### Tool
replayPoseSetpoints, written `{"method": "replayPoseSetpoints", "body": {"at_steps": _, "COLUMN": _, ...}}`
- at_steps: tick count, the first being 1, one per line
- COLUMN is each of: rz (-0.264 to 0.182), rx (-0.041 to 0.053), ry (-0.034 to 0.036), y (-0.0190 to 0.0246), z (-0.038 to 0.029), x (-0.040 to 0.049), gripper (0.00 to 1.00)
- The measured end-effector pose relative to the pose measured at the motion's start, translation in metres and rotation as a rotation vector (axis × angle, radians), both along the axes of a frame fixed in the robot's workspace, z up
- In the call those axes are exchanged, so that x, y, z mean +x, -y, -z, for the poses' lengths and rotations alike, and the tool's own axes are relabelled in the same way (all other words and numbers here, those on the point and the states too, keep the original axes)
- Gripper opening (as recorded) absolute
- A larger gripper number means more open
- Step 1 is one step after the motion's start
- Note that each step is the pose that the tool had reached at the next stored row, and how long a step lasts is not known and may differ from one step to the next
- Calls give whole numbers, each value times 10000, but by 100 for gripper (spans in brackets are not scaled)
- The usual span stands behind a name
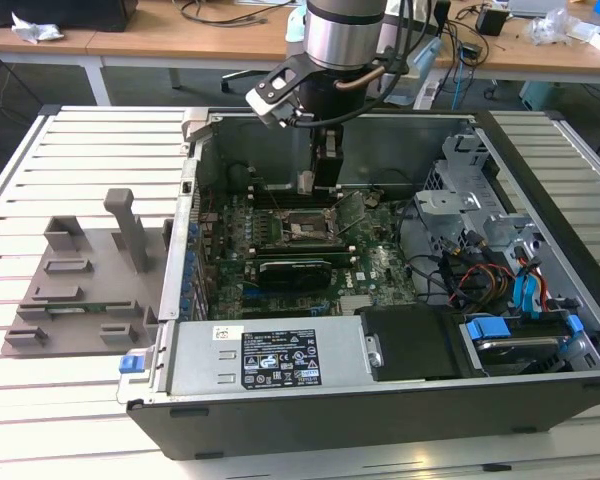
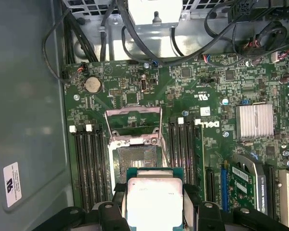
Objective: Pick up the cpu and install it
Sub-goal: 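Place the cpu into insertion slot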
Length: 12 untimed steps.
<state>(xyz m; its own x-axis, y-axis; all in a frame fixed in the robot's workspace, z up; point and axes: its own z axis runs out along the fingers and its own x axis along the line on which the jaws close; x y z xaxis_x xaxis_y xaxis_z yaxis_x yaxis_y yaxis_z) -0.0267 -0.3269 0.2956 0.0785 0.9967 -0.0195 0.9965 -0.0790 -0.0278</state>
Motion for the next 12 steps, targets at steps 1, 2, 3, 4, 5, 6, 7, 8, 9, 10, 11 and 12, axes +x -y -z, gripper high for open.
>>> {"method": "replayPoseSetpoints", "body": {"at_steps": 1, "rz": 27, "rx": -1, "ry": 0, "y": 0, "z": 0, "x": 0, "gripper": 55}}
{"method": "replayPoseSetpoints", "body": {"at_steps": 2, "rz": 59, "rx": -3, "ry": -1, "y": 0, "z": 0, "x": 0, "gripper": 55}}
{"method": "replayPoseSetpoints", "body": {"at_steps": 3, "rz": 85, "rx": -4, "ry": 0, "y": 0, "z": 0, "x": 0, "gripper": 55}}
{"method": "replayPoseSetpoints", "body": {"at_steps": 4, "rz": 121, "rx": -7, "ry": 0, "y": 0, "z": 0, "x": 0, "gripper": 55}}
{"method": "replayPoseSetpoints", "body": {"at_steps": 5, "rz": 143, "rx": -8, "ry": 0, "y": 0, "z": 0, "x": 0, "gripper": 55}}
{"method": "replayPoseSetpoints", "body": {"at_steps": 6, "rz": 174, "rx": -9, "ry": 0, "y": 0, "z": 0, "x": 0, "gripper": 55}}
{"method": "replayPoseSetpoints", "body": {"at_steps": 7, "rz": 197, "rx": -11, "ry": -1, "y": 0, "z": 0, "x": 0, "gripper": 55}}
{"method": "replayPoseSetpoints", "body": {"at_steps": 8, "rz": 225, "rx": -13, "ry": -1, "y": 0, "z": 0, "x": 0, "gripper": 55}}
{"method": "replayPoseSetpoints", "body": {"at_steps": 9, "rz": 250, "rx": -14, "ry": 0, "y": 0, "z": 1, "x": 0, "gripper": 55}}
{"method": "replayPoseSetpoints", "body": {"at_steps": 10, "rz": 283, "rx": -16, "ry": -1, "y": 0, "z": 1, "x": 0, "gripper": 55}}
{"method": "replayPoseSetpoints", "body": {"at_steps": 11, "rz": 307, "rx": -17, "ry": 0, "y": 0, "z": 1, "x": 0, "gripper": 55}}
{"method": "replayPoseSetpoints", "body": {"at_steps": 12, "rz": 356, "rx": -21, "ry": -1, "y": 0, "z": 1, "x": 0, "gripper": 55}}
